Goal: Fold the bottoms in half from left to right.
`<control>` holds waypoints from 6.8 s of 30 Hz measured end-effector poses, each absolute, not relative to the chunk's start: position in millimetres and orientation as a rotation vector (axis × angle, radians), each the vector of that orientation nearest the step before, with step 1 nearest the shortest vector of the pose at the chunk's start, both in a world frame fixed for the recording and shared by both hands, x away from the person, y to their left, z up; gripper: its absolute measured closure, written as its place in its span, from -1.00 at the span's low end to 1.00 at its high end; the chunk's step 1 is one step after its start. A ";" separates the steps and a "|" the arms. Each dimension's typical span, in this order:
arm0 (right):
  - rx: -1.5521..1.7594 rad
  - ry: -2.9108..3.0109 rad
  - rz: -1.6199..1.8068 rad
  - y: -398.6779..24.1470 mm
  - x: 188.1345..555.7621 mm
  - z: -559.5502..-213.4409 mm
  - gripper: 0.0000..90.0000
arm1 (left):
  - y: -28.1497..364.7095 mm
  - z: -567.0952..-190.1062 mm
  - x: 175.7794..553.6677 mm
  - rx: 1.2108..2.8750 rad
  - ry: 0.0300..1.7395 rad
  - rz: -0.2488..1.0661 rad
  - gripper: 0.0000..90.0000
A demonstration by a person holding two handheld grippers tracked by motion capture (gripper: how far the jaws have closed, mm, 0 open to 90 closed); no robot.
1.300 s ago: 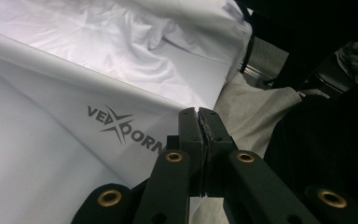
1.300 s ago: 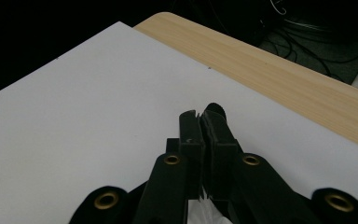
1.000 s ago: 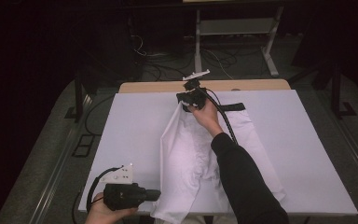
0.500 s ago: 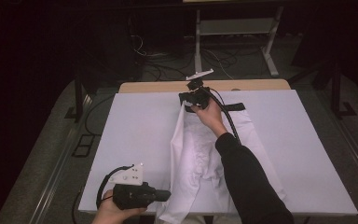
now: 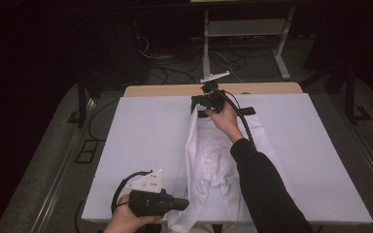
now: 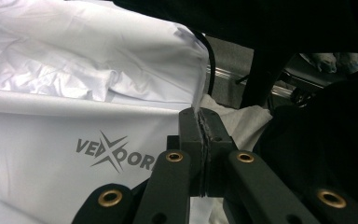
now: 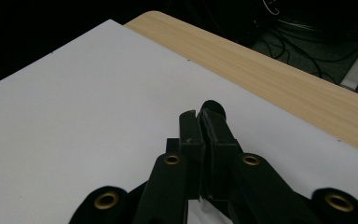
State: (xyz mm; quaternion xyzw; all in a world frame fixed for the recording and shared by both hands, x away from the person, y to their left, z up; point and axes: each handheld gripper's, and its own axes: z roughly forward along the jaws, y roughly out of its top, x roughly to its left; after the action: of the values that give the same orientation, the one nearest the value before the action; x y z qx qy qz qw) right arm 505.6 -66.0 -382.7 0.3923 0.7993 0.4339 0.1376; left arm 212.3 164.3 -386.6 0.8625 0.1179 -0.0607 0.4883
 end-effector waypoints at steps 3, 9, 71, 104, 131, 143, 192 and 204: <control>1.138 2.309 1.255 -70.4 505.2 -381.6 0.91 | 160.0 -386.8 212.4 2.099 0.278 -0.156 0.94; 1.145 2.301 1.254 -80.3 504.1 -380.4 0.91 | 151.5 -387.2 213.9 2.093 0.261 -0.174 0.95; 1.251 2.269 1.278 -176.1 496.2 -399.7 0.91 | 41.5 -393.7 222.0 2.111 0.070 -0.304 0.95; 1.245 2.289 1.286 -198.1 499.5 -410.9 0.91 | -5.3 -395.2 227.3 2.101 0.012 -0.324 0.95; 1.232 2.269 1.287 -247.3 496.5 -404.3 0.91 | -58.2 -413.2 226.5 2.058 0.003 -0.342 0.95; 1.249 2.224 1.322 -273.9 492.3 -402.1 0.91 | -82.3 -423.8 230.6 2.042 -0.009 -0.352 0.95; 1.309 2.244 1.293 -288.2 488.3 -416.4 0.19 | -123.6 -451.2 239.9 2.061 0.134 -0.249 -0.04; 1.280 2.275 1.318 -287.0 471.7 -408.3 -0.79 | -104.6 -438.3 251.5 2.024 0.231 -0.235 -0.74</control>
State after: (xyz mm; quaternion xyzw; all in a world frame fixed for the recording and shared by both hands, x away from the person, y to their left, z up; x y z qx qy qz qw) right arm 471.7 -287.0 -408.3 0.4352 0.7733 0.4481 0.1084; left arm 251.5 -104.6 -438.3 0.8438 0.0964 -0.0980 0.5187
